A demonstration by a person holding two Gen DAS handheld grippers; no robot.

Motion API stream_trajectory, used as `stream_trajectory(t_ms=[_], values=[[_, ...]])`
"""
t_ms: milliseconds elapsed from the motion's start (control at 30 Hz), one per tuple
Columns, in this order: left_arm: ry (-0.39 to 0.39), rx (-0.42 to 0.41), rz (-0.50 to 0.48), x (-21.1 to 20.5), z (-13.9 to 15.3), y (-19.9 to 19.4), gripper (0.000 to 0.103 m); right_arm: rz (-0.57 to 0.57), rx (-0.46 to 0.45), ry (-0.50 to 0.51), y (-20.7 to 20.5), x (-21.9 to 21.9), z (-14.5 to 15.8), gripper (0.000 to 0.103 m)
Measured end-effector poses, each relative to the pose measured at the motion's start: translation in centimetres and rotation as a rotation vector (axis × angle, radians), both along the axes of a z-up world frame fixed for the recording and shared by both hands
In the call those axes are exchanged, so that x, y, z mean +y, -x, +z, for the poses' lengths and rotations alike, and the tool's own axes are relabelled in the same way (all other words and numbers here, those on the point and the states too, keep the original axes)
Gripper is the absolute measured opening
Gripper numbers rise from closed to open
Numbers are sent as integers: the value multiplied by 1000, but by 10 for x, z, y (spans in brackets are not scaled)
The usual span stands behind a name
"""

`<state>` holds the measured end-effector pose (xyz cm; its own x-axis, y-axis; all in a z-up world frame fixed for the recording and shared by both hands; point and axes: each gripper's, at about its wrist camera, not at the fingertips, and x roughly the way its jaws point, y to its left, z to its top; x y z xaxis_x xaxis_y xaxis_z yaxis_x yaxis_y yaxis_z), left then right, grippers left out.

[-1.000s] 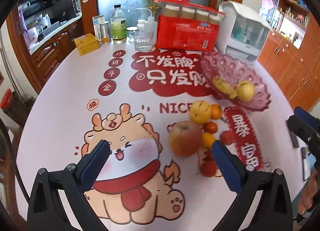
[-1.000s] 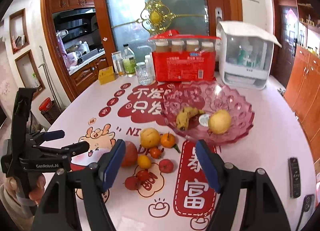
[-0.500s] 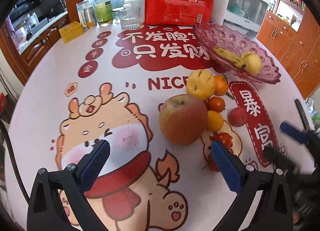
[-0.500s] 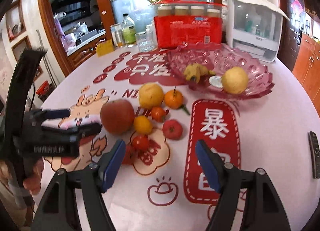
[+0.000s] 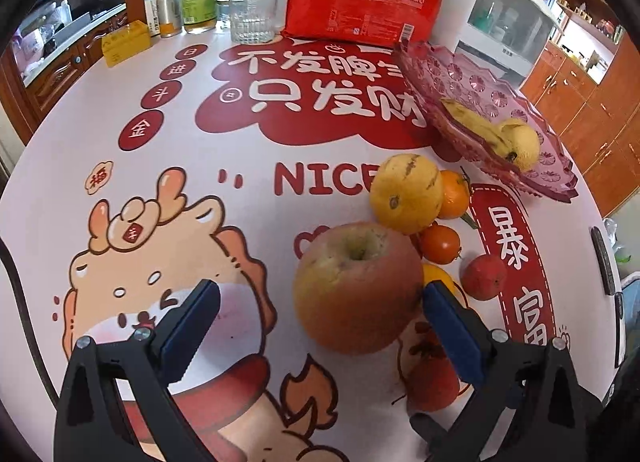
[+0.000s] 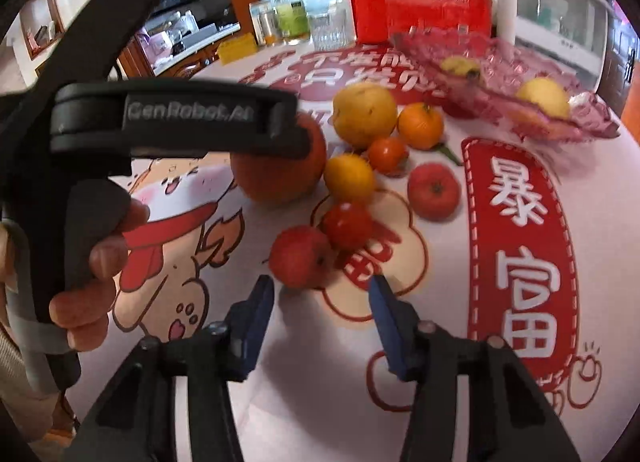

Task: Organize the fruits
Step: 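Grasp the large apple with the left gripper while the right grasps a red apple, then carry both apples over the pink glass bowl with both grippers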

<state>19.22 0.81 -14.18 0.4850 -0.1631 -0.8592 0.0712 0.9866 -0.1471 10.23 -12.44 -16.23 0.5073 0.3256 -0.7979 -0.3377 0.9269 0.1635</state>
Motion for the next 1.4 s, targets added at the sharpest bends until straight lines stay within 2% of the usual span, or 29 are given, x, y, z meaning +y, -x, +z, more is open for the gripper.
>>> stream_trajectory(t_ms=[100,200,333,400,600,800,967,1400], values=[[1,5,-4,-3,-4,-2,101,13,-3,10,-3,7,-2,48],[33,18,-5,-2,-8,-4,98,19,-6,11,-7,13,-1,48],[93,39,-8,1,-13,-5,89,16,-27,28,-9,18,0,45],[112,46,-14,0,-15,-5,83,12,-39,44,-8,20,0,39],[162,46,-16,-1,-17,-6,68,5,-47,36,-9,16,0,38],[155,25,-4,-2,-16,-2,67,1,-45,23,-7,13,-1,33],[107,12,10,-2,-14,5,66,7,-36,9,-5,10,1,33],[59,38,24,2,-5,35,67,12,-67,-16,10,3,17,33]])
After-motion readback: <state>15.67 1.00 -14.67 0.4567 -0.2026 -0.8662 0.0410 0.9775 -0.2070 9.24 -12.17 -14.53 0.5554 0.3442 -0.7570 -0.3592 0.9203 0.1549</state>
